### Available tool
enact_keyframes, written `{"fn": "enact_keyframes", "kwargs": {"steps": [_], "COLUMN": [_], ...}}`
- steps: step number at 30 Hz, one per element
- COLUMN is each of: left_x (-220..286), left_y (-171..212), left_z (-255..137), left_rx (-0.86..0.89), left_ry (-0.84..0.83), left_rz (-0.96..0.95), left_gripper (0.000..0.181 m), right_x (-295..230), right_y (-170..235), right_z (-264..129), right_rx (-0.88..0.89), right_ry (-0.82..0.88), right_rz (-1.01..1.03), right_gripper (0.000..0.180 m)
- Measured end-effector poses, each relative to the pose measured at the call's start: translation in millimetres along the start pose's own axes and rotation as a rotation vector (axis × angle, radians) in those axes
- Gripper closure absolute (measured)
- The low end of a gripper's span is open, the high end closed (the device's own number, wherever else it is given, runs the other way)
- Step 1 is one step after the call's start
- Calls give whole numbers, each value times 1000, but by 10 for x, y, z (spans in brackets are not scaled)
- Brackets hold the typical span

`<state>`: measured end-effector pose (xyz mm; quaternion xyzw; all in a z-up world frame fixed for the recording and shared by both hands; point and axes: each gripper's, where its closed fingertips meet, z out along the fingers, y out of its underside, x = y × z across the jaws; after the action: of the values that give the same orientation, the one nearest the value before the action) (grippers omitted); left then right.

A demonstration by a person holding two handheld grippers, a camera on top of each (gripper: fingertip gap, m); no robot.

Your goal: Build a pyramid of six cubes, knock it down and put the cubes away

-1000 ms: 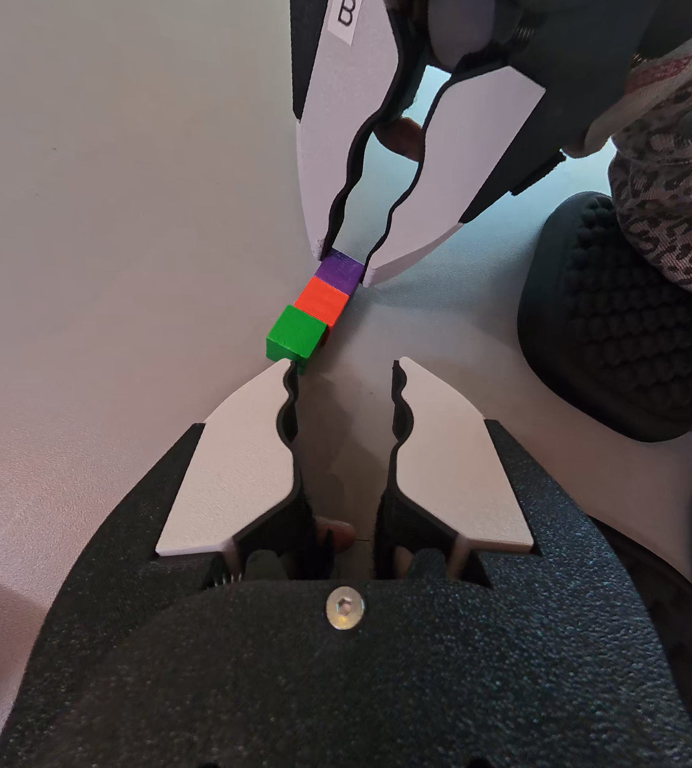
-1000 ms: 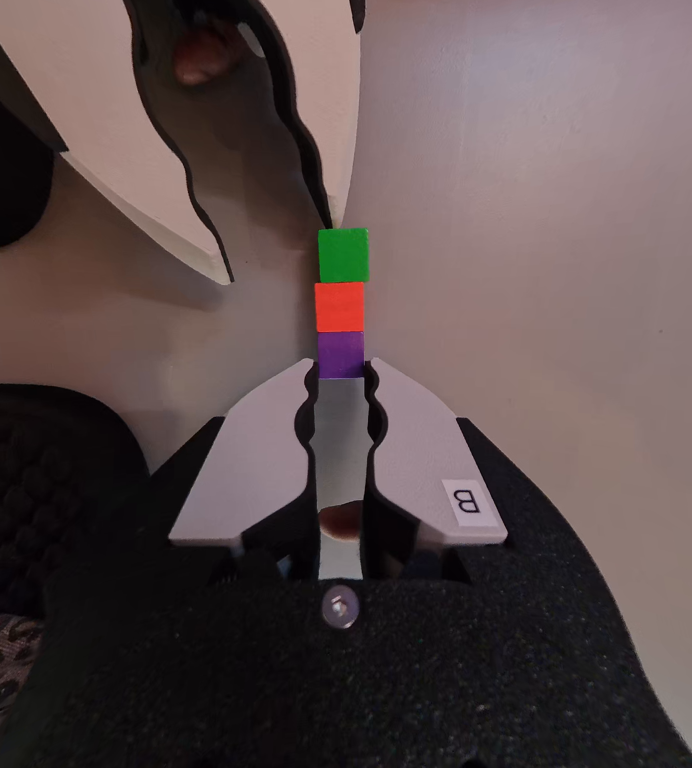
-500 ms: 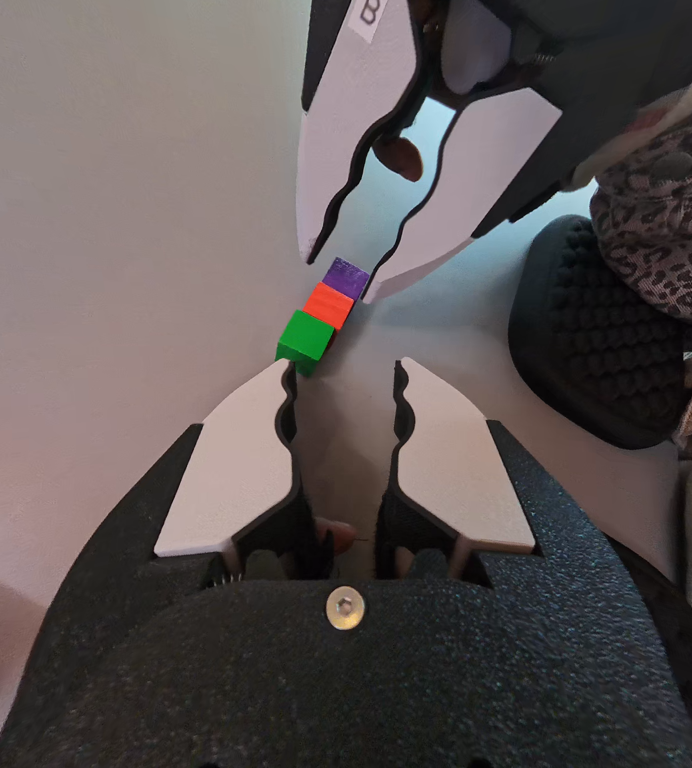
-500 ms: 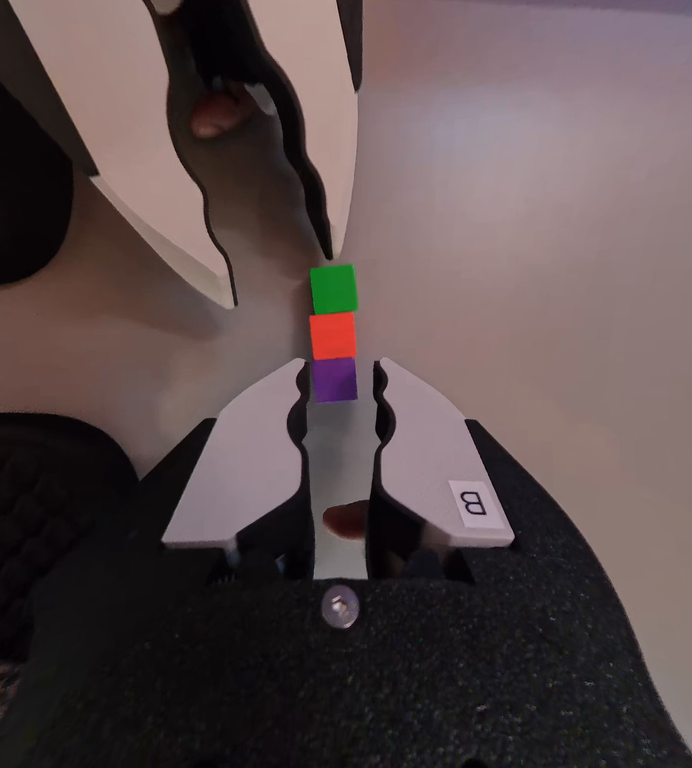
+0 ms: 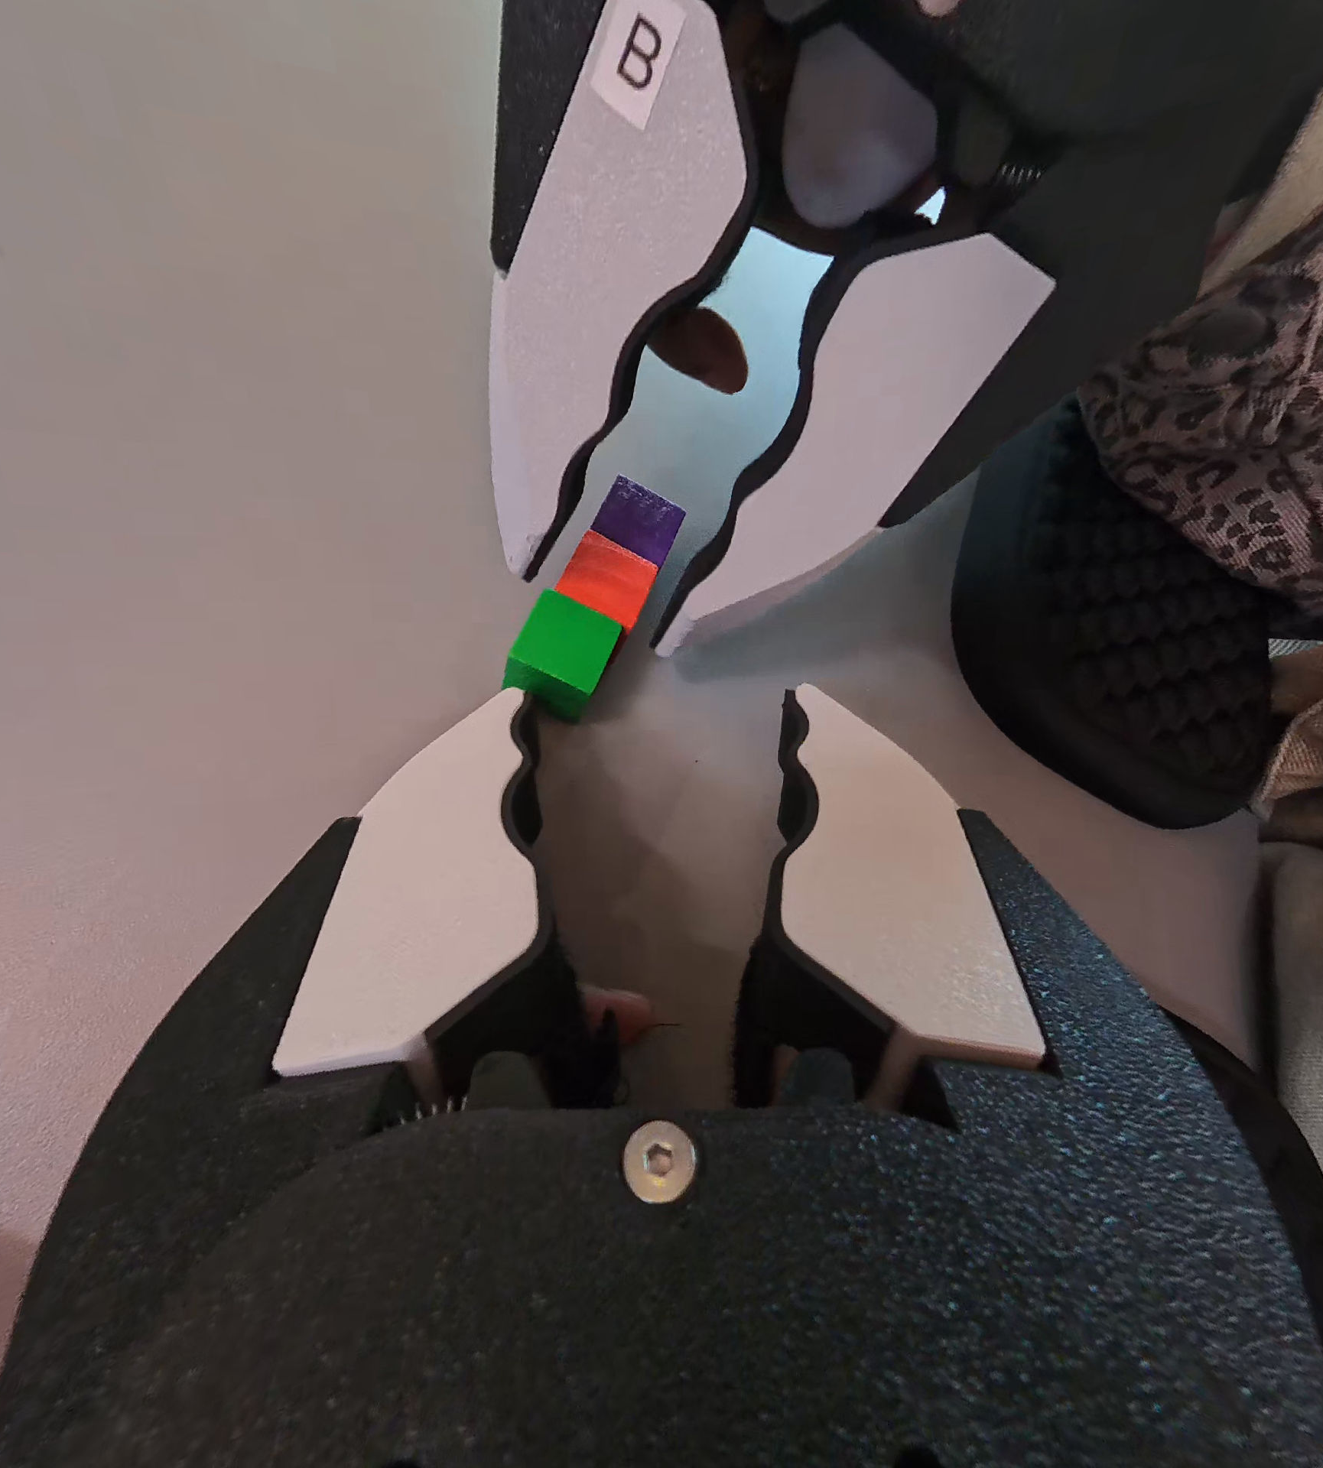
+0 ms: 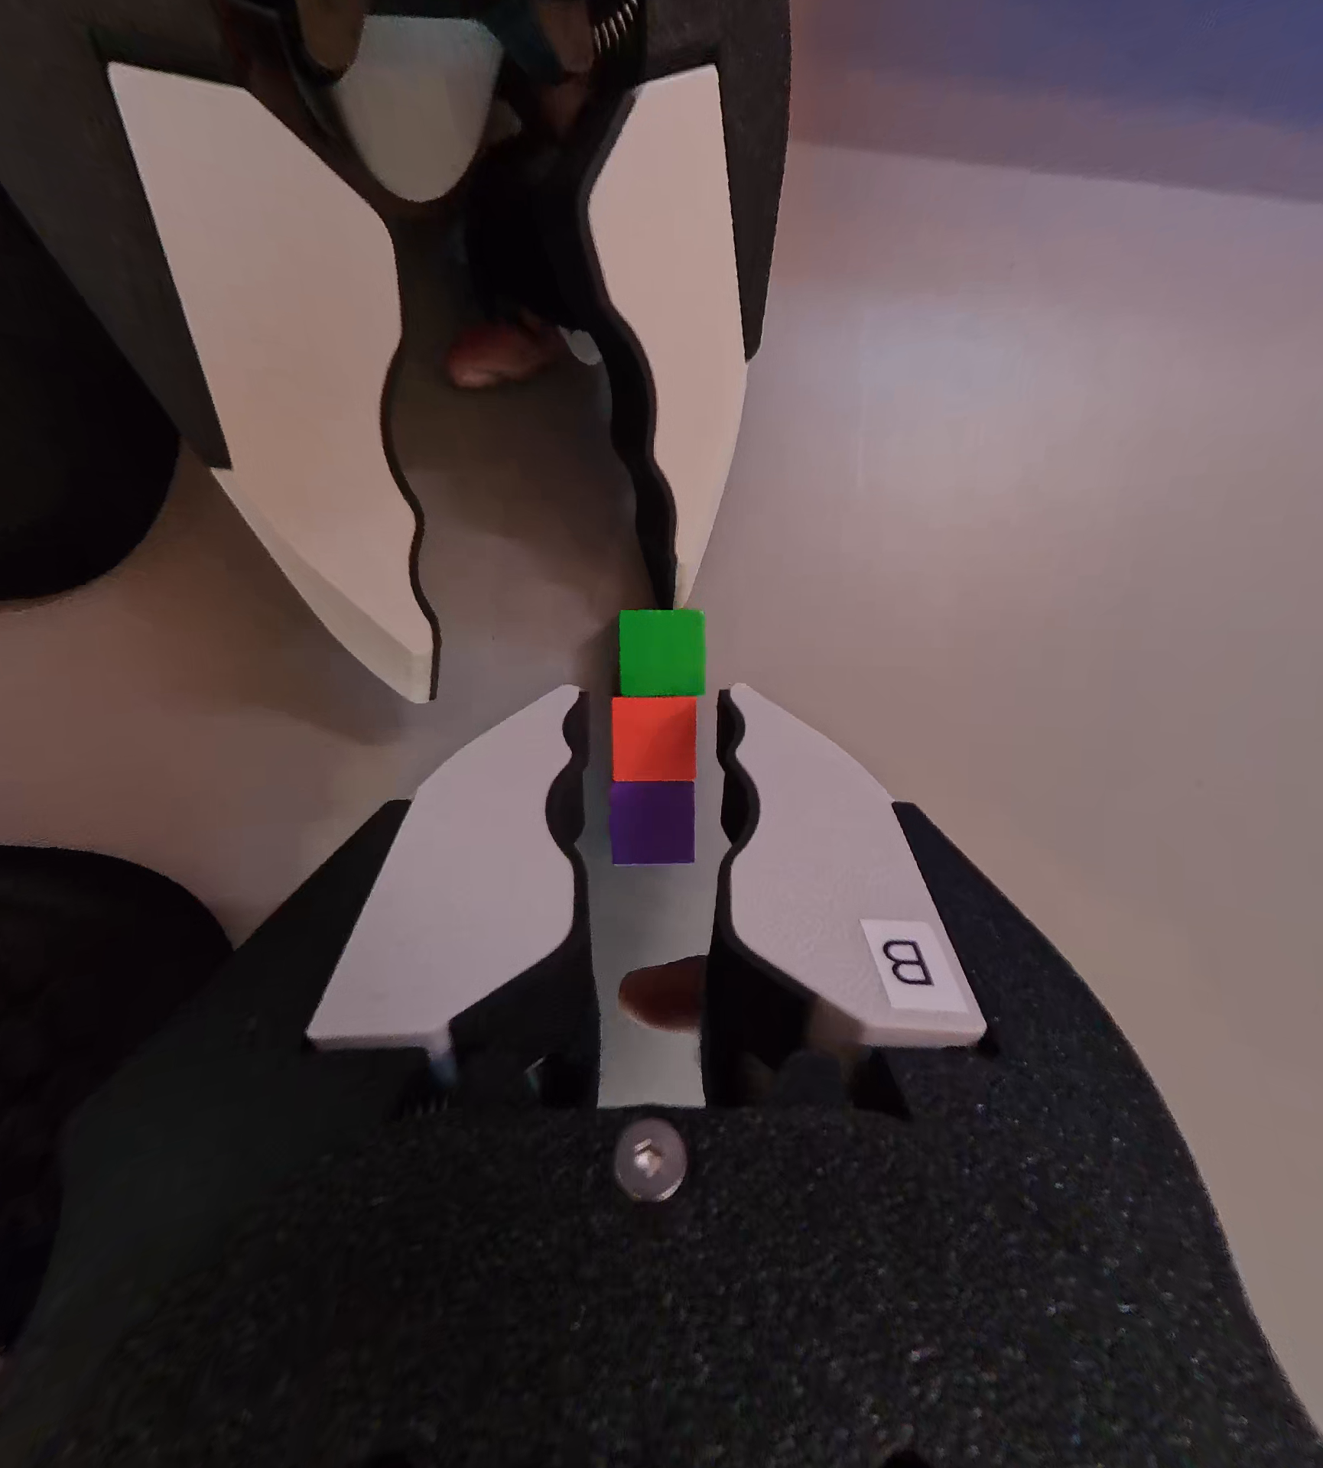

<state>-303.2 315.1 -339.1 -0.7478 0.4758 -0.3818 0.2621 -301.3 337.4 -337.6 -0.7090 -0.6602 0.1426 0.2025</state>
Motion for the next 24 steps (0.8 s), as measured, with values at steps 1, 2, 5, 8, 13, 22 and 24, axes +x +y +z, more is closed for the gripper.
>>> {"fn": "enact_keyframes", "kwargs": {"steps": [1, 2, 5, 8, 13, 22, 24], "left_x": [3, 8, 15, 14, 17, 39, 107], "left_y": [4, 7, 15, 18, 22, -47, -139], "left_z": [3, 6, 13, 15, 18, -96, -329], "left_rx": [-3, -6, -13, -14, -17, 45, 90], "left_ry": [2, 3, 5, 7, 8, -7, -8], "left_rz": [2, 5, 12, 10, 15, 31, 44], "left_gripper": [123, 124, 124, 124, 125, 127, 130], "right_x": [-4, -9, -21, -32, -34, 35, 54], "right_y": [-7, -9, -9, -9, 10, 29, 61], "right_z": [10, 21, 45, 42, 39, -159, -286], "right_rx": [3, 2, 1, 4, -2, 53, 104], "right_ry": [-2, -5, -14, -22, -24, 55, 105], "right_rz": [-5, -9, -12, -6, -1, 63, 121], "right_gripper": [149, 149, 149, 151, 152, 142, 131]}}
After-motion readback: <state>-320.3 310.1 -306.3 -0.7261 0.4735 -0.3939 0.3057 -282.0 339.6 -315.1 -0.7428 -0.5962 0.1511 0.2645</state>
